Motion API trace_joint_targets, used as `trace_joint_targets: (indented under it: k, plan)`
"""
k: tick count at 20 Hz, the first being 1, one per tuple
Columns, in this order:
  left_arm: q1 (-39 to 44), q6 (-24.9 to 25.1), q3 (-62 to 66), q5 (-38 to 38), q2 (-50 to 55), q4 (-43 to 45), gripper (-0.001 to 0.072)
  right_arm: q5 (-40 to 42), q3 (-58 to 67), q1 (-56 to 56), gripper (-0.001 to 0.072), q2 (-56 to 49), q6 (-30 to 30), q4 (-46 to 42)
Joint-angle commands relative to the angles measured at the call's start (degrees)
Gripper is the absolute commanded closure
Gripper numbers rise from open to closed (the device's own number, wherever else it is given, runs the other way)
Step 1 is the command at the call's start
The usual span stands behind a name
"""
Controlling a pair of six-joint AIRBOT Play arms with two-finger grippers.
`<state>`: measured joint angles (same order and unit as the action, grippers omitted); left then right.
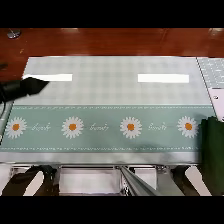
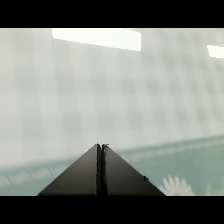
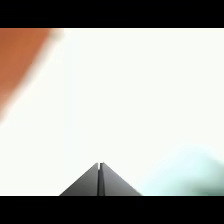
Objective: Fold the shirts.
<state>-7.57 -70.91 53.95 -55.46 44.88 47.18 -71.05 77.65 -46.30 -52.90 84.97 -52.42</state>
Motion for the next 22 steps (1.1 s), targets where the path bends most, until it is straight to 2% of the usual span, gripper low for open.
trace_joint_targets:
  k: [1,3,4,5,6,8,12,16,22]
  plan:
    - [7.1,-7.9,16.6,6.0,8.0,12.2,0.0692,3.5,3.6,26.9,0.0680,-8.3,-13.4,11.1]
    - [13.3,-10.0,16.5,3.9,10.0,16.7,0.0691,7.4,-1.1,43.3,0.0681,-10.8,-3.5,-15.0]
    - [15.9,-13.0,13.7,4.0,11.3,20.7,0.0691,9.4,-4.8,49.3,0.0682,-12.2,3.8,-30.4]
    - [16.1,-20.2,10.8,2.6,13.1,25.1,0.0689,10.1,-8.1,52.4,0.0684,-14.0,11.0,-40.2]
    - [15.0,-25.0,8.7,-1.9,15.5,27.8,0.0688,9.9,-10.2,53.3,0.0684,-15.8,13.2,-42.5]
    - [13.2,-21.3,6.0,-6.0,18.9,27.8,0.0689,9.8,-12.9,53.3,0.0683,-18.7,15.0,-39.9]
    - [13.2,-21.5,5.5,-3.2,19.6,27.4,0.0688,10.3,-16.7,53.6,0.0682,-19.5,15.7,-38.2]
    - [13.2,-21.5,5.4,-12.4,19.8,27.1,0.0686,8.5,-16.7,53.5,0.0682,-19.4,15.7,-38.1]
    - [13.3,-21.5,5.4,-12.5,19.8,27.0,0.0686,8.5,-16.7,53.5,0.0682,-19.4,15.7,-38.1]
